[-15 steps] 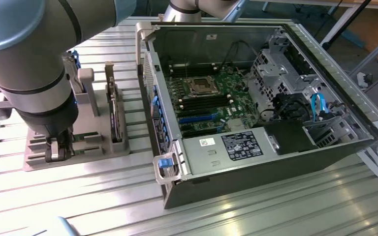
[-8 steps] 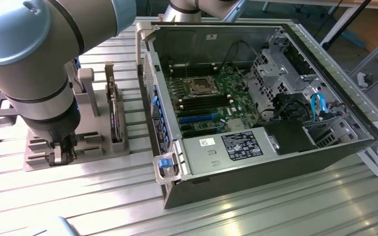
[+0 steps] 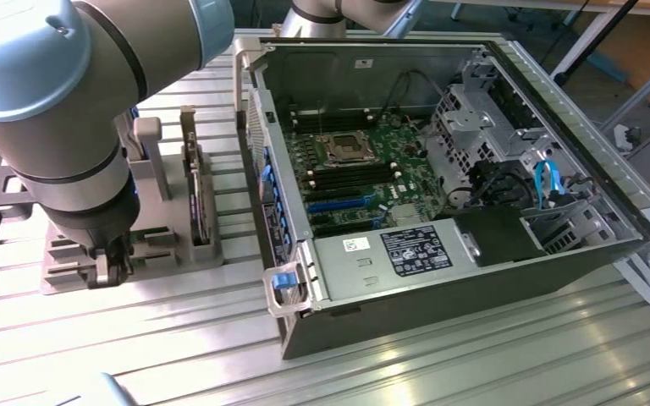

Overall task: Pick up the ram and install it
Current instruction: 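Pick up the ram and move it above insertion slot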

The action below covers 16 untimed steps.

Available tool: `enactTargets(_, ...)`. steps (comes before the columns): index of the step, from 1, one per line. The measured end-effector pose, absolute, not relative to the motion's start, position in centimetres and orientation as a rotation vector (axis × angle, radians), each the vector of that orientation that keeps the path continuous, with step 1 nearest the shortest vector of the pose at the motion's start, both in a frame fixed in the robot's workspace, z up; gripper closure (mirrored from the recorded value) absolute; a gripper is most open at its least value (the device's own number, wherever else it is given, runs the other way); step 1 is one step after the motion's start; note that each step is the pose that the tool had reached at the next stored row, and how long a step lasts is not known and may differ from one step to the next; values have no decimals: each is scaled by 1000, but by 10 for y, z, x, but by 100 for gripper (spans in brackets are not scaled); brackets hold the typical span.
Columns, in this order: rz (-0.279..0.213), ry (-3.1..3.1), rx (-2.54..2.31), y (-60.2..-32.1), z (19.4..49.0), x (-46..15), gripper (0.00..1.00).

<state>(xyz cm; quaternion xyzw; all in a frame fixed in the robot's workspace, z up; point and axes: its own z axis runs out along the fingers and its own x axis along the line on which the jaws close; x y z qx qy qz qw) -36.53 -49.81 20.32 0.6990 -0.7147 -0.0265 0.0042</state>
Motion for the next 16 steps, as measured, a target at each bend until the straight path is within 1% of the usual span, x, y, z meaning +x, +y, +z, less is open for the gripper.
enactTargets(1, -83, -2239, 2190, -498, 203, -365, 65)
enactTargets(2, -83, -2239, 2190, -498, 203, -365, 72)
enactTargets(3, -83, -2239, 2190, -498, 203, -365, 72)
enactTargets(5, -83, -2239, 2191, -498, 203, -365, 84)
enactTargets(6, -83, -2239, 2191, -498, 203, -365, 86)
enactTargets(14, -87, -2239, 2193, -498, 204, -365, 86)
enactTargets(16, -89, -2240, 2194, -498, 208, -365, 86)
